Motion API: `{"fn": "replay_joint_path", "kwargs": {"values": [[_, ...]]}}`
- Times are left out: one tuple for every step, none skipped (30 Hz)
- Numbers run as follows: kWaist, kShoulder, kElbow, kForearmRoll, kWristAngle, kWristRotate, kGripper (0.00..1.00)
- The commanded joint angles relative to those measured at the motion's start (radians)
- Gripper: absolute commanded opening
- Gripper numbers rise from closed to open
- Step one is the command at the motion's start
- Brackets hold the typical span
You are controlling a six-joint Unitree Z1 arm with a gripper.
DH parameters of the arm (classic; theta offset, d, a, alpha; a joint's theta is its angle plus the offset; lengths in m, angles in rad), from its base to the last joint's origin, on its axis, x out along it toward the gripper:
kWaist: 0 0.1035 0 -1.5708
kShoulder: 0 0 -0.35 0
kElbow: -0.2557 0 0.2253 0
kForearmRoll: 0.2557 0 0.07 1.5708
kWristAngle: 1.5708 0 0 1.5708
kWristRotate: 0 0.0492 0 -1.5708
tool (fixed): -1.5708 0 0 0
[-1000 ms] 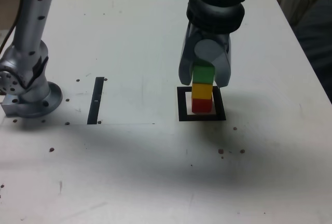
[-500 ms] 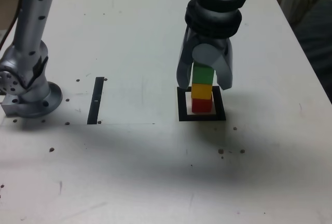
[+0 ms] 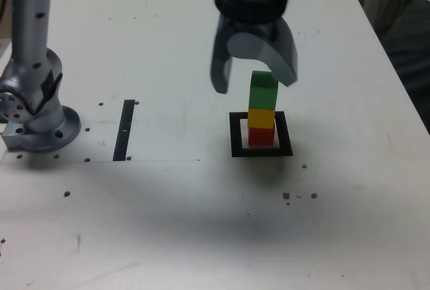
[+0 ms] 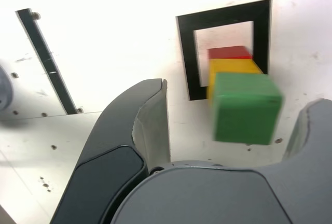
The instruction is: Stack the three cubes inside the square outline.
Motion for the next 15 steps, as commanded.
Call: {"fn": "replay_joint_path", "kwargs": {"values": [[0.002,-0.038,0.026,-0.002,0.005,-0.012,1.00],[0.002,-0.052,0.041,-0.003,0.006,-0.018,1.00],[0.002,-0.066,0.058,-0.004,0.007,-0.023,1.00],[0.002,-0.081,0.078,-0.006,0.007,-0.029,1.00],[0.002,-0.096,0.099,-0.009,0.008,-0.035,1.00],[0.002,-0.118,0.132,-0.016,0.009,-0.043,1.00],[0.002,-0.134,0.158,-0.022,0.010,-0.049,1.00],[0.002,-0.151,0.186,-0.029,0.011,-0.054,1.00],[0.002,-0.167,0.215,-0.037,0.011,-0.059,1.00],[0.002,-0.183,0.244,-0.045,0.012,-0.065,1.00],[0.002,-0.199,0.275,-0.054,0.012,-0.070,1.00],[0.002,-0.214,0.306,-0.064,0.010,-0.076,1.00],[0.002,-0.229,0.338,-0.076,0.008,-0.081,1.00],[0.002,-0.243,0.371,-0.089,0.004,-0.086,1.00],[0.002,-0.256,0.404,-0.103,0.000,-0.091,1.00]]}}
